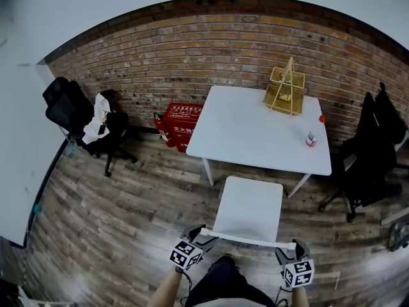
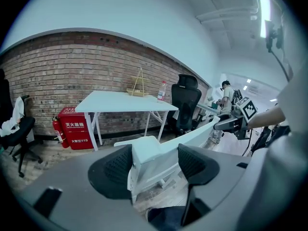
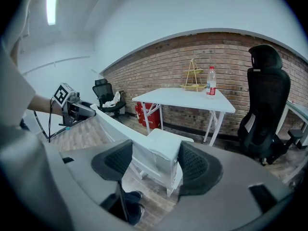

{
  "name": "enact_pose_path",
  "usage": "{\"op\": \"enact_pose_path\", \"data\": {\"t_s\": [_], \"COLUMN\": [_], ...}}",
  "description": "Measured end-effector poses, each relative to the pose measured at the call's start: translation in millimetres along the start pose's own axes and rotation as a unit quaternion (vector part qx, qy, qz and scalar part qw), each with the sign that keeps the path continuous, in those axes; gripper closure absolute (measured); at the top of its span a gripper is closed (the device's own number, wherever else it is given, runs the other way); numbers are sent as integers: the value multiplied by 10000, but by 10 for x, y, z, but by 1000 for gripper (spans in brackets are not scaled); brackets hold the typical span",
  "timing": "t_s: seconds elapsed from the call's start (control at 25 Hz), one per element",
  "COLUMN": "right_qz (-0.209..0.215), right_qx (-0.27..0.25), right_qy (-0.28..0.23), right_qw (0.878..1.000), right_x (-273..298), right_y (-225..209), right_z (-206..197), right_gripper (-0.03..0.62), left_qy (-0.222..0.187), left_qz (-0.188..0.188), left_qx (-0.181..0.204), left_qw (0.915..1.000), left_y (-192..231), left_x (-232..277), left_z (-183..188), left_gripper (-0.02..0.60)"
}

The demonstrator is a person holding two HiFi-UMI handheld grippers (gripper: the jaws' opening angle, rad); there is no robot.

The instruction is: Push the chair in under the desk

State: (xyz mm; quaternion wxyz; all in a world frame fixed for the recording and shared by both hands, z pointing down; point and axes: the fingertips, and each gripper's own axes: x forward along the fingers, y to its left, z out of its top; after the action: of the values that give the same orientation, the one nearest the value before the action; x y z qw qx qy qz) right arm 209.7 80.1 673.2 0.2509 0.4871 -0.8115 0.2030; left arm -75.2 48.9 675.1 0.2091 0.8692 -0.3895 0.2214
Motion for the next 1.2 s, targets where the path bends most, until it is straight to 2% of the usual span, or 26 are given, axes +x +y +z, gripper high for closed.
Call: {"op": "enact_pose_path", "data": {"t_s": [0.4, 0.6, 0.8, 1.2], "right_qz": [-10, -110, -87, -137], "right_qx": [15, 73, 59, 102], "right_qy": [-114, -11, 45, 3], "right_qw": [9999, 9999, 9999, 9999], "right_x": [238, 384, 475, 718], "right_y": [-74, -164, -150, -340], "right_z": [231, 309, 589, 749], "right_gripper": [290, 291, 290, 290], "left_qy": [-11, 42, 37, 39], "left_qz": [-71, -153, -174, -243], "left_qx": [32, 65, 72, 111], "left_qw": [10000, 9999, 9998, 9996], "left_y": [250, 407, 557, 757], "left_x": [186, 304, 426, 662], "left_z": [177, 312, 431, 624], "left_gripper": [281, 281, 281, 281]}}
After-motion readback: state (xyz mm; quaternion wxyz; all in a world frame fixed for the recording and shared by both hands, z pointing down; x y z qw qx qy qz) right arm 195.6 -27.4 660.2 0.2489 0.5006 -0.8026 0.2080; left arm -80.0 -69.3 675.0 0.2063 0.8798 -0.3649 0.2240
